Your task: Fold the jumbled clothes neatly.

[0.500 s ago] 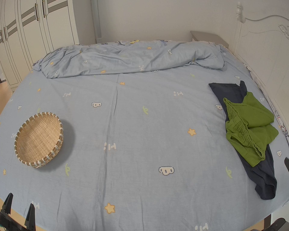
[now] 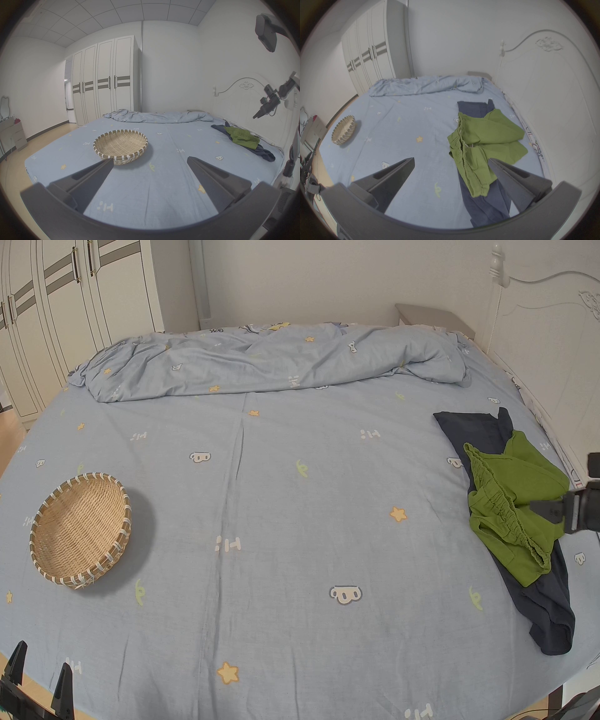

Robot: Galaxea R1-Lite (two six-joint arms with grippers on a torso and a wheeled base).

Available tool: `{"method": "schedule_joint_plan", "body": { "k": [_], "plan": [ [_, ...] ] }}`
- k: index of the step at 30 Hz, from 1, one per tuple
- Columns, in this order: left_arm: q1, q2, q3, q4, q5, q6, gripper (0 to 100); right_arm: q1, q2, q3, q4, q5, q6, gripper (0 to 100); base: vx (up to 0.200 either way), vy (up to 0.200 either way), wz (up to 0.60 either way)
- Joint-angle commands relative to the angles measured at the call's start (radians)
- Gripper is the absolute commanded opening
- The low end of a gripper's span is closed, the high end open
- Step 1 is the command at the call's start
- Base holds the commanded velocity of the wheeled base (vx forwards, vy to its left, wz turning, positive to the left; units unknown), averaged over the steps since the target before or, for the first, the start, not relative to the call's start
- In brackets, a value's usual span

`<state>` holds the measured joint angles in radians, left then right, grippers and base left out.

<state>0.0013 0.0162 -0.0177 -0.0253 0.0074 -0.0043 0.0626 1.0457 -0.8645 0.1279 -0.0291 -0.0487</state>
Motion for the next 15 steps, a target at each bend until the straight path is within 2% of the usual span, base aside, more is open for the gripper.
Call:
{"method": "schedule_joint_plan", "body": {
  "k": [1, 6, 15],
  "plan": [
    [0.000, -0.016, 0.018, -0.001, 0.000, 0.000, 100, -0.009, 0.580, -0.274, -0.060, -0.049, -0.010, 100, 0.000, 0.000, 0.00],
    [0.000, -0.016, 0.018, -0.001, 0.000, 0.000, 100, -0.033, 0.632, -0.289, -0.143, -0.054, 0.003, 100, 0.000, 0.000, 0.00],
    [0.000, -0.016, 0.018, -0.001, 0.000, 0.000, 100, -0.055, 0.659, -0.337, -0.148, -0.040, 0.027, 100, 0.000, 0.000, 0.00]
  ]
}}
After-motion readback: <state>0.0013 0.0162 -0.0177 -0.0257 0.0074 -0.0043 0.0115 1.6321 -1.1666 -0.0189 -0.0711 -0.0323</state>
